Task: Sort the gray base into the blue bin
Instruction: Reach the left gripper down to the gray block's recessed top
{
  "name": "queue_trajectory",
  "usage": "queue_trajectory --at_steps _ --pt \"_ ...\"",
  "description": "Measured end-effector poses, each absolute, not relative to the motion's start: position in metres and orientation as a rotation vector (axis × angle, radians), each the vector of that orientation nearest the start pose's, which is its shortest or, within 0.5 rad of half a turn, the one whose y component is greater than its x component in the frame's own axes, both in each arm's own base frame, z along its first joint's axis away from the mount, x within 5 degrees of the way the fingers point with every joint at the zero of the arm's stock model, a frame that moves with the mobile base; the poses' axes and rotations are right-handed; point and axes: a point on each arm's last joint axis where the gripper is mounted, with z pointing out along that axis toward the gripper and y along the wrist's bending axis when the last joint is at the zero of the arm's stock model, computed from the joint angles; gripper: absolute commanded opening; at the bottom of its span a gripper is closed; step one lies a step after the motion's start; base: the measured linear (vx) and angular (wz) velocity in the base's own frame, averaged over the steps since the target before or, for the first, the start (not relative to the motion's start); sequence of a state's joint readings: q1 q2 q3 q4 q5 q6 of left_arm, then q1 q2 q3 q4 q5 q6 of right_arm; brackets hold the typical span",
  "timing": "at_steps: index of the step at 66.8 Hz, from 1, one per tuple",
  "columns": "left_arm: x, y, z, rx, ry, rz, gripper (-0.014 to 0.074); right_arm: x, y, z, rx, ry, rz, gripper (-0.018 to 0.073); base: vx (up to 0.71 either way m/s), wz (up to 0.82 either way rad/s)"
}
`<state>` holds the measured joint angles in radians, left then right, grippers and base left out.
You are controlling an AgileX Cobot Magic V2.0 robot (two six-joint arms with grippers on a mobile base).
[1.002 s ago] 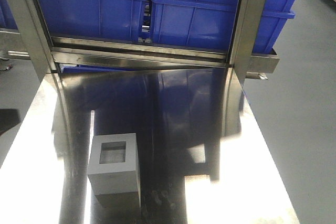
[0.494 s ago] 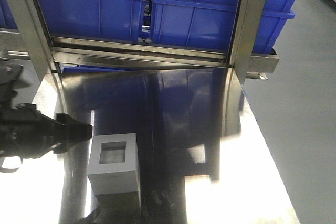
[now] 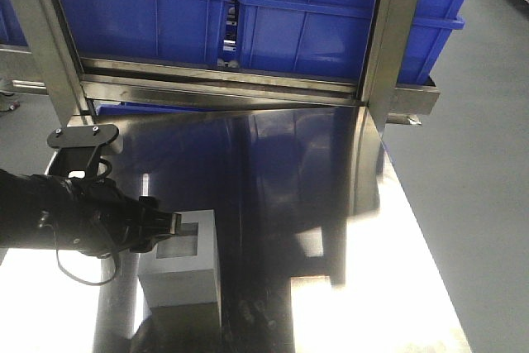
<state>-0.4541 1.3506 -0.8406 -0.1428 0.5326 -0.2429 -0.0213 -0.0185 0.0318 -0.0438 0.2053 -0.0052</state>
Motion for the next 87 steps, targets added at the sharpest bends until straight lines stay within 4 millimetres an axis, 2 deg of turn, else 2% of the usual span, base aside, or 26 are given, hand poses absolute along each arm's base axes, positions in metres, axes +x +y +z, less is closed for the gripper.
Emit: queue_trajectory --at_steps 12,39,64,87 --pt "0.242 -0.117 0.240 0.033 2.606 -0.312 0.0424 0.056 -0.002 0.185 -0.016 1.702 -0.059 -0.0005 0.00 0.00" --pt "0.245 -0.119 0.241 -0.018 2.585 -0.348 0.0424 0.056 -0.002 0.185 -0.012 1.702 -0.056 -0.0005 0.00 0.00" --pt "0.256 -0.125 0.213 -0.019 2.682 -0.296 0.0423 0.056 -0.002 0.185 -0.016 1.702 -0.059 -0.0005 0.00 0.00" --pt "0.258 -0.126 0.208 -0.028 2.700 -0.294 0.0339 0.056 -0.002 0.185 -0.016 1.702 -0.059 -0.0005 0.00 0.00"
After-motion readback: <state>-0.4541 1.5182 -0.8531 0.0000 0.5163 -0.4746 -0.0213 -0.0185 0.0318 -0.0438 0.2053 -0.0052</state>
